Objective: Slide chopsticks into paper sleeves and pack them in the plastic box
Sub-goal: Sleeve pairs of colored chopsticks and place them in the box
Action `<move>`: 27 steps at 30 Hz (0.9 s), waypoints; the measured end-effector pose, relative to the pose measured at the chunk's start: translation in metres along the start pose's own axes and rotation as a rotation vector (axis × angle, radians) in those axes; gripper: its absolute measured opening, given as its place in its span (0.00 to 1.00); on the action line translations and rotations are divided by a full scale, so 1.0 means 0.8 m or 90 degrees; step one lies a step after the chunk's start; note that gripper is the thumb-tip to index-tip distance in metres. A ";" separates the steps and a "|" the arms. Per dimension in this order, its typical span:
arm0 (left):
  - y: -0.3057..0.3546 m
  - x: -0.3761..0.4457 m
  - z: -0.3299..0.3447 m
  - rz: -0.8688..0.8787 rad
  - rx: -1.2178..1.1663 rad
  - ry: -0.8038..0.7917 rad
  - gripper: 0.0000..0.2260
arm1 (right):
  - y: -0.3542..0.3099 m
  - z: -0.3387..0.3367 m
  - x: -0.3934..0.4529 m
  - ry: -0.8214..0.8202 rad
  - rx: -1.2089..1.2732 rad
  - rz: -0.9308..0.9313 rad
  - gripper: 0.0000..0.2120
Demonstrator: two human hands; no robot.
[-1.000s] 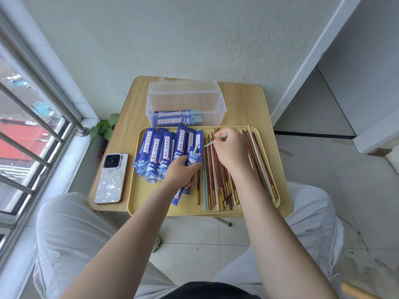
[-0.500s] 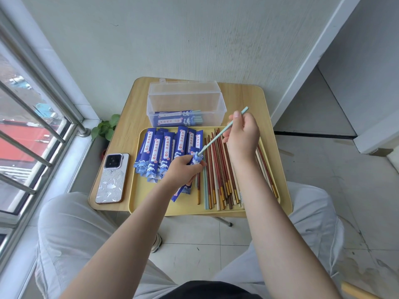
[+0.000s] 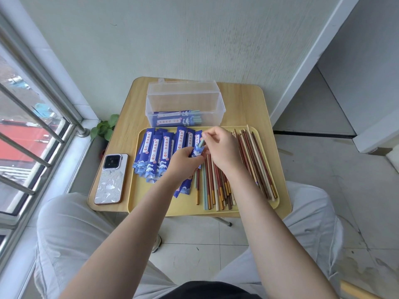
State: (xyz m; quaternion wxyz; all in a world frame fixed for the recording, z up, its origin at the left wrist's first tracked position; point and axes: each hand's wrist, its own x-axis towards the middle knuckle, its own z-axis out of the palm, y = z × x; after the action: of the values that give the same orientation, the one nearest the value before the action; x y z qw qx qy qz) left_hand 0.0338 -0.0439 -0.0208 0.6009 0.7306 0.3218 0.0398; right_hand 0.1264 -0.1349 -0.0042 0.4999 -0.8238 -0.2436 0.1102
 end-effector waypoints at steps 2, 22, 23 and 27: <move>0.002 0.007 -0.002 0.011 0.063 0.023 0.10 | -0.003 -0.002 0.002 -0.016 0.015 0.013 0.04; 0.066 0.087 -0.043 0.222 0.333 0.063 0.13 | -0.036 -0.042 0.106 -0.101 0.289 0.213 0.04; 0.064 0.091 -0.044 0.207 0.300 0.053 0.13 | -0.032 -0.040 0.108 -0.103 0.292 0.214 0.05; 0.062 0.091 -0.051 0.132 0.140 0.004 0.11 | -0.025 -0.029 0.112 -0.100 0.302 0.219 0.07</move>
State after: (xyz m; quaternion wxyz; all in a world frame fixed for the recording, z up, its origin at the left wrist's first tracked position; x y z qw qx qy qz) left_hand 0.0943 0.0251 0.0115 0.5087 0.8213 0.2490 0.0681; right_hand 0.2075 -0.0992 0.0299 0.6321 -0.7020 -0.1057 0.3105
